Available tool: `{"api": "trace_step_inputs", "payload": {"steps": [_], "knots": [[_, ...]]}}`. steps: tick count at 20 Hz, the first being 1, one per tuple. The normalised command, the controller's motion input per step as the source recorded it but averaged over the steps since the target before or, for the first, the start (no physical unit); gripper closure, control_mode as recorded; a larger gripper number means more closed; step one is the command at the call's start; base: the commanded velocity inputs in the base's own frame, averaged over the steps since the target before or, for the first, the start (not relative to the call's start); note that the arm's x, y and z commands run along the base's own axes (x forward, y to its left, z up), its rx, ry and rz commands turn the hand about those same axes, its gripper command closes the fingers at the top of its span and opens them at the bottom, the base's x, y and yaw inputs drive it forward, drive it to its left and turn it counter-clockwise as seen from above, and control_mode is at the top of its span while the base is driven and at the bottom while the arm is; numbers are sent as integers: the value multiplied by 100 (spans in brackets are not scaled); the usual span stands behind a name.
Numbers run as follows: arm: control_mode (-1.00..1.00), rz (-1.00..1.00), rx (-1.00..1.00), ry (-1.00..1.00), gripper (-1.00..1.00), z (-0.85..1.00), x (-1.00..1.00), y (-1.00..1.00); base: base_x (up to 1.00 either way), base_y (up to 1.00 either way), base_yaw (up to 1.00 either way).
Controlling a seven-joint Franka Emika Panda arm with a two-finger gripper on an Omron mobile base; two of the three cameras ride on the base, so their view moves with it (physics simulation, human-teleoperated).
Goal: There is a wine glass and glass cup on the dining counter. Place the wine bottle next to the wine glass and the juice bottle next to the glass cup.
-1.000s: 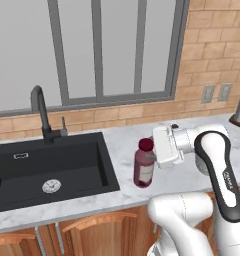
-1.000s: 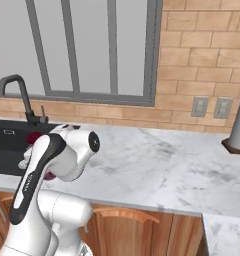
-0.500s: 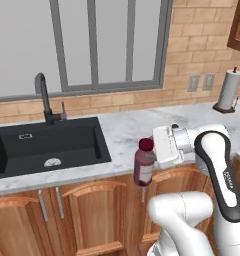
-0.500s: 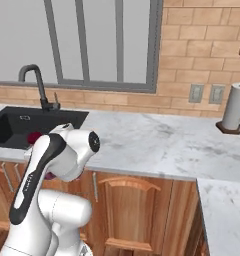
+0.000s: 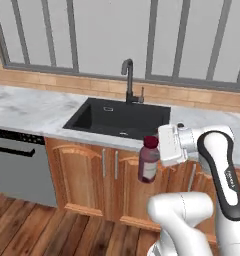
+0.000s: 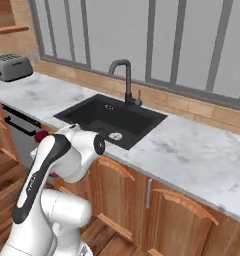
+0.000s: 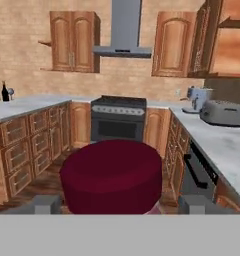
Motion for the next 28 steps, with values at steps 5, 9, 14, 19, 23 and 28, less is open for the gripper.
{"api": "trace_step_inputs", "payload": {"steps": [5,9,14,19,23,28], "knots": [[100,0,0,0,100,0,0,0,-3,0,100],[100,0,0,0,100,0,0,0,-2,0,100],[100,0,0,0,100,0,0,0,-2,0,100],[100,0,0,0,100,0,0,0,-4,7,100],[100,0,0,0,100,0,0,0,4,48,65],[100,0,0,0,100,0,0,0,22,69,31]]}}
